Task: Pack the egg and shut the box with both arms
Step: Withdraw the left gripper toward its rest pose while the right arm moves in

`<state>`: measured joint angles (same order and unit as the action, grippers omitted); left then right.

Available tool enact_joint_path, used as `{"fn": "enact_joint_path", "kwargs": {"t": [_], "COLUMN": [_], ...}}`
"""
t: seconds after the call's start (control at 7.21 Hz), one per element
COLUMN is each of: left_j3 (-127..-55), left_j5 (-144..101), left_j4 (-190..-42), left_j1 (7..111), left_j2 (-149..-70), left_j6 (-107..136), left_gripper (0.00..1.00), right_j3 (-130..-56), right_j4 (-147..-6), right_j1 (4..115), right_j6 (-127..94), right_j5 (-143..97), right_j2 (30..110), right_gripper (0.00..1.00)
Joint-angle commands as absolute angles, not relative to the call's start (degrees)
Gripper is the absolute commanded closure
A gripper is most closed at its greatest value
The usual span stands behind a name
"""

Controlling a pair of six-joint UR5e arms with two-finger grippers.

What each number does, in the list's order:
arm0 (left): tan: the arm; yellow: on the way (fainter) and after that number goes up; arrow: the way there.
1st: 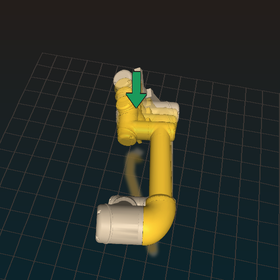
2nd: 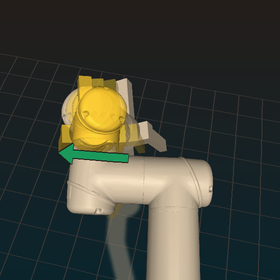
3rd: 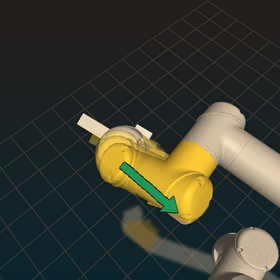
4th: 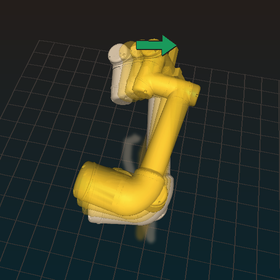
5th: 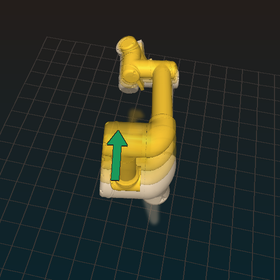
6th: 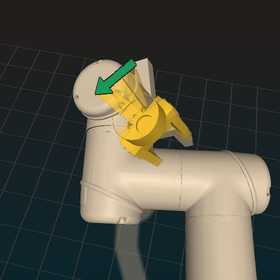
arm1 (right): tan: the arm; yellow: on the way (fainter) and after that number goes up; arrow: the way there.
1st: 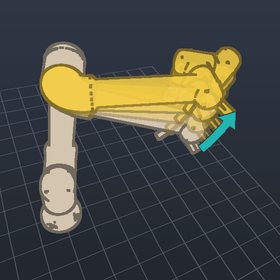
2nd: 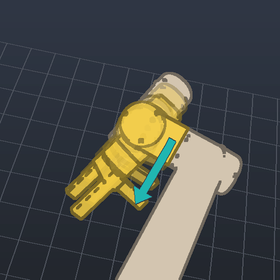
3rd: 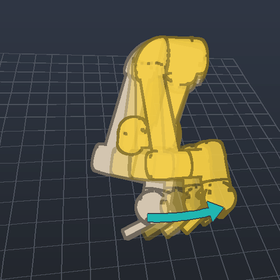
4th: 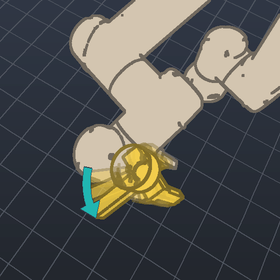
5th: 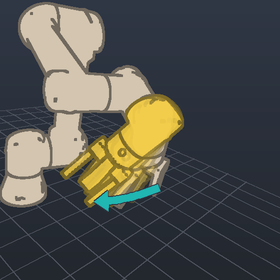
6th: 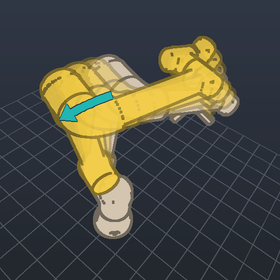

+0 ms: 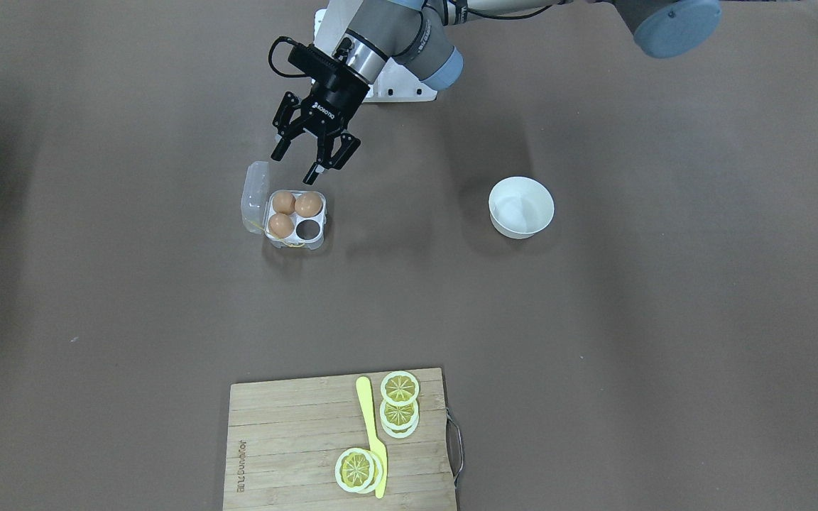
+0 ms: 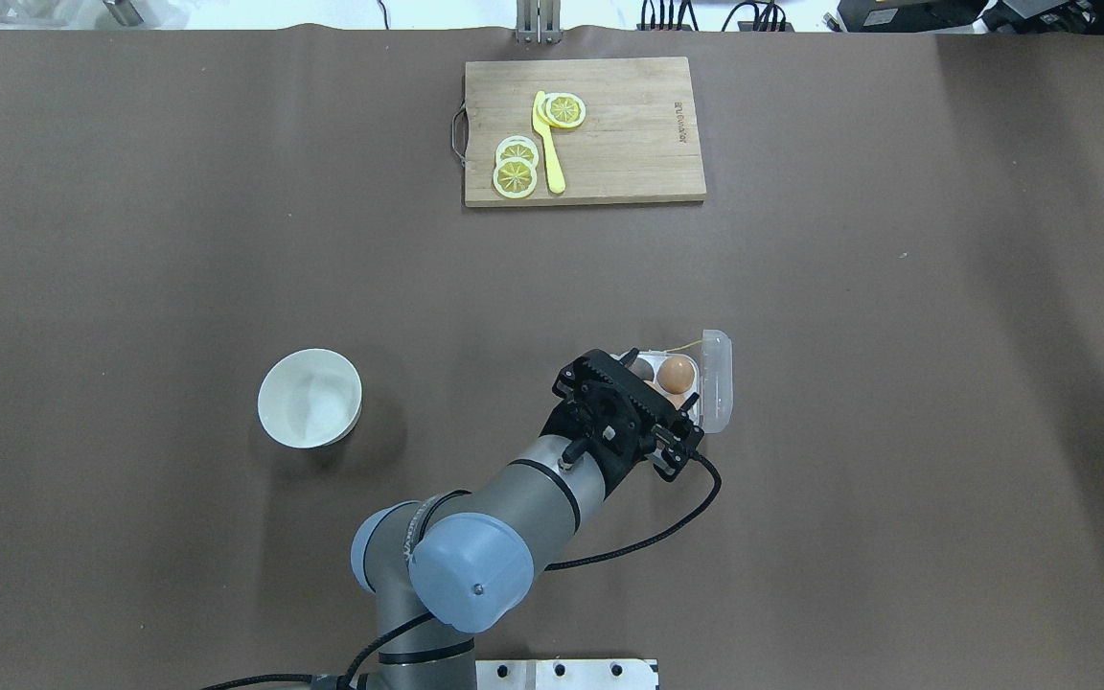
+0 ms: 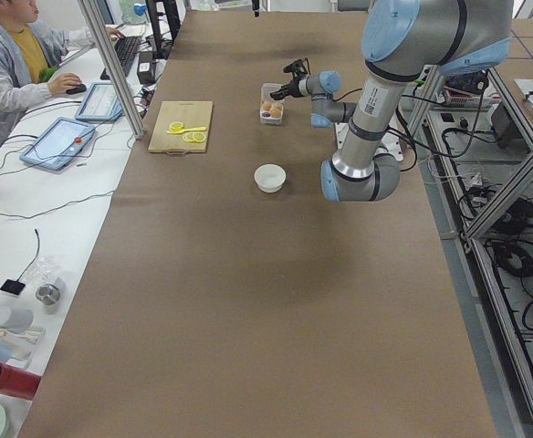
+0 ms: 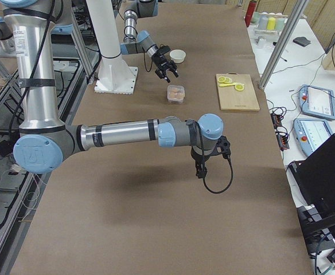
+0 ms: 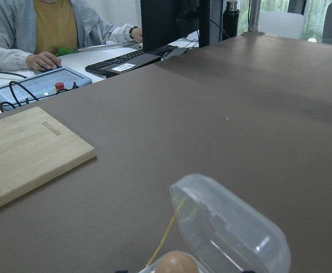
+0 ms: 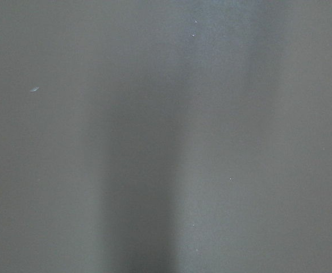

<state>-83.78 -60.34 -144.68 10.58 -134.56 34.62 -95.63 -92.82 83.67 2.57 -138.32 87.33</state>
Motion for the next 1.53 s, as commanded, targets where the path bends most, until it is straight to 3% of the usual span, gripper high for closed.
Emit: {"fn": "enact_joint_path", "kwargs": {"t": [0.0,0.28,0.55,0.97,1.39], "left_j3": [-84.20,-87.16,-98.47,-102.02,-107.22], "left_j5": [-67.89,-81.66,-92.50,-121.89,-129.28], "left_j4": [-144.23,-134.73,-109.98,-90.67,-88.68], "left_j1": [16.05,24.74,33.44,51.35,61.58], "left_j2": [-132.03,-128.87,-124.39,-119.03,-106.21], "left_j6": [45.03,52.61,52.65,52.39,37.14], "left_gripper": [0.10,0.10,0.10,0.11,0.11], "right_j3": [-95.45,-95.97,-96.15,-96.50,-107.45], "right_j4": [-92.73,-92.72,-92.72,-92.64,-92.64], "right_j1": [83.67,83.67,83.50,80.87,69.91], "right_j6": [2.64,2.64,2.64,-0.06,-21.10], "right_j5": [-138.08,-138.16,-138.08,-138.16,-136.59], "right_j2": [87.28,87.28,86.05,82.63,81.65], "right_gripper": [0.00,0.00,0.00,0.00,0.00]}}
